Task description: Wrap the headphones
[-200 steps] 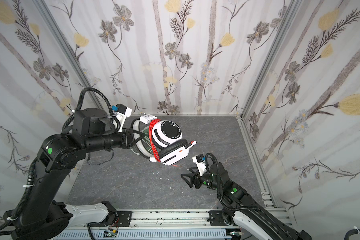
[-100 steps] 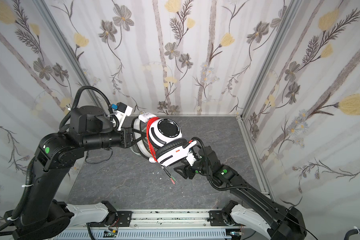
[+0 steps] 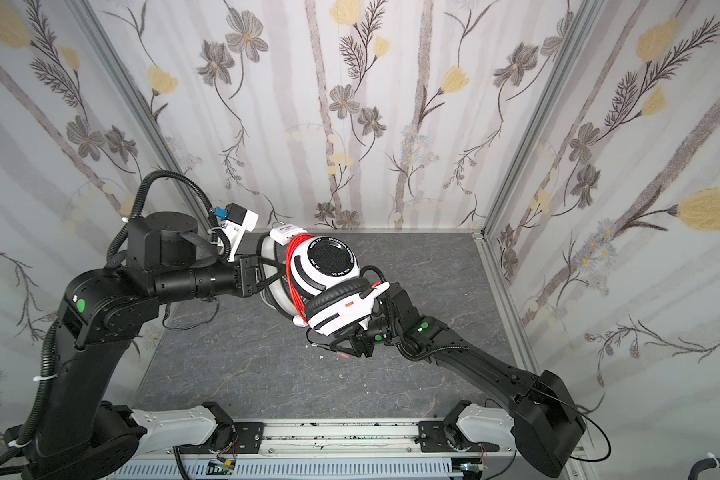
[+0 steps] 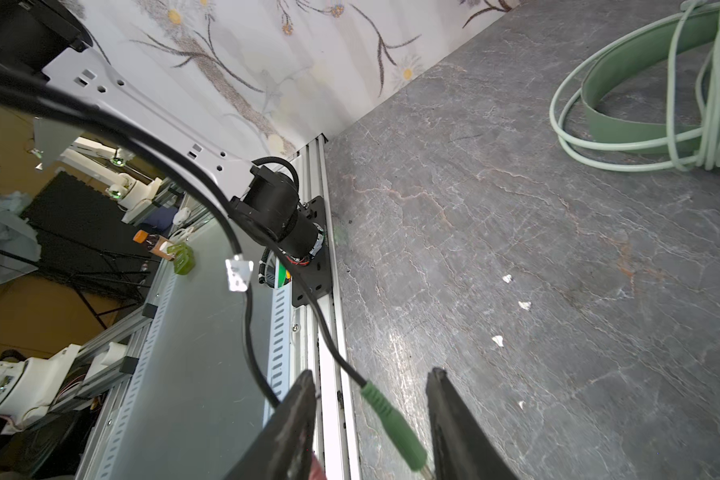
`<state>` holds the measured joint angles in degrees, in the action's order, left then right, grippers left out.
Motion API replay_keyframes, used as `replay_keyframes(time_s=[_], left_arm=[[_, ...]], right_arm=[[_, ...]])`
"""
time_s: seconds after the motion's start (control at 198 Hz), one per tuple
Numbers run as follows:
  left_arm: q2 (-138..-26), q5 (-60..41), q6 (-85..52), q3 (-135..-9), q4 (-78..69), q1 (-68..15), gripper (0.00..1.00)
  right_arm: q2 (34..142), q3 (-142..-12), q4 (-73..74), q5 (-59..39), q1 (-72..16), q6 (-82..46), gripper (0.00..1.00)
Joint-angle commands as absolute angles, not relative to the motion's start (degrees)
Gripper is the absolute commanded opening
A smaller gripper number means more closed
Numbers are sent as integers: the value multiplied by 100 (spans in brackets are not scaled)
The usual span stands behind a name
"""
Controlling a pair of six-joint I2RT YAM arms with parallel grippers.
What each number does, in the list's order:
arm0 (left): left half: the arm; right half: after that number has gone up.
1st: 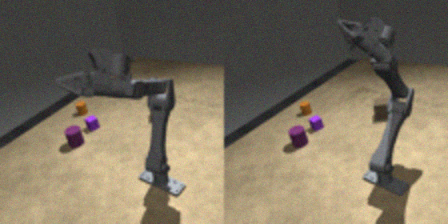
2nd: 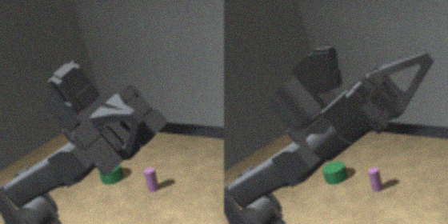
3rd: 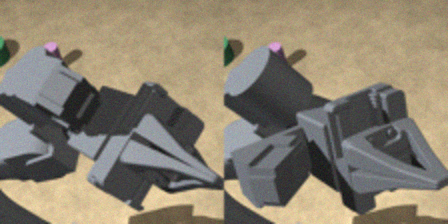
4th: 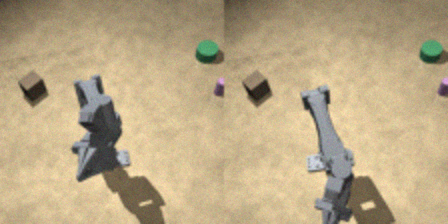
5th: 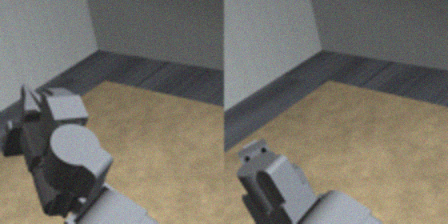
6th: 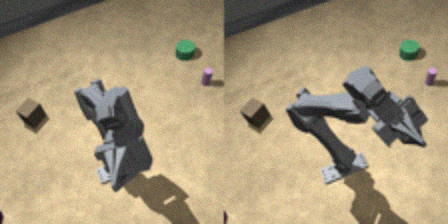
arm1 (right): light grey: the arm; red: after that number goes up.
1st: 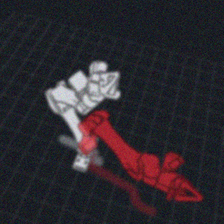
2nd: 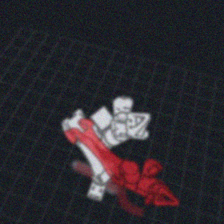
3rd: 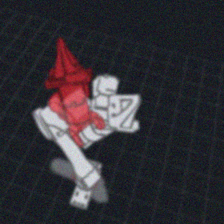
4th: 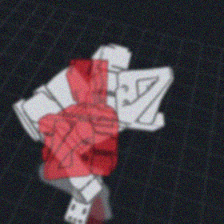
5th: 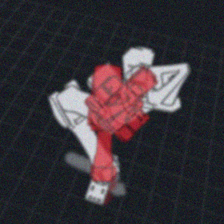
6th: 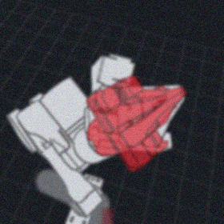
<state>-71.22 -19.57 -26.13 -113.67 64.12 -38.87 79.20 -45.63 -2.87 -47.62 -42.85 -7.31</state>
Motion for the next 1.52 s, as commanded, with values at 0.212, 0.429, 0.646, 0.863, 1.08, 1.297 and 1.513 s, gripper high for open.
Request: replay_keyframes(time_s=[0.212, 0.429, 0.646, 0.863, 1.08, 1.297, 1.513], left_arm=[[-7079, -2097, -2689, -11452, 6184, -3872, 0], [-7101, -2125, -2698, -11471, 6186, -3858, 0], [-7101, -2112, -2698, -11466, 6187, -3861, 0], [-7088, -2087, -2698, -11481, 6205, -3858, 0], [-7032, -1888, -2689, -11457, 6231, -3851, 0], [-6843, -1458, -2658, -11232, 6269, -3841, 0], [-6794, -1144, -2713, -10837, 6332, -3836, 0]], right_arm=[[7956, -4553, 414, -5112, -4474, -1033, 49], [7951, -4482, 424, -5186, -4513, -1010, 62], [8084, -4441, 434, -5203, -4610, -1018, 25], [8088, -4391, 474, -5130, -4614, -1055, 8], [7919, -3971, 661, -5015, -4623, -1215, 17], [7273, -3455, 740, -4667, -4666, -1566, 2], [6144, -3355, 89, -3704, -4939, -1908, 0]])
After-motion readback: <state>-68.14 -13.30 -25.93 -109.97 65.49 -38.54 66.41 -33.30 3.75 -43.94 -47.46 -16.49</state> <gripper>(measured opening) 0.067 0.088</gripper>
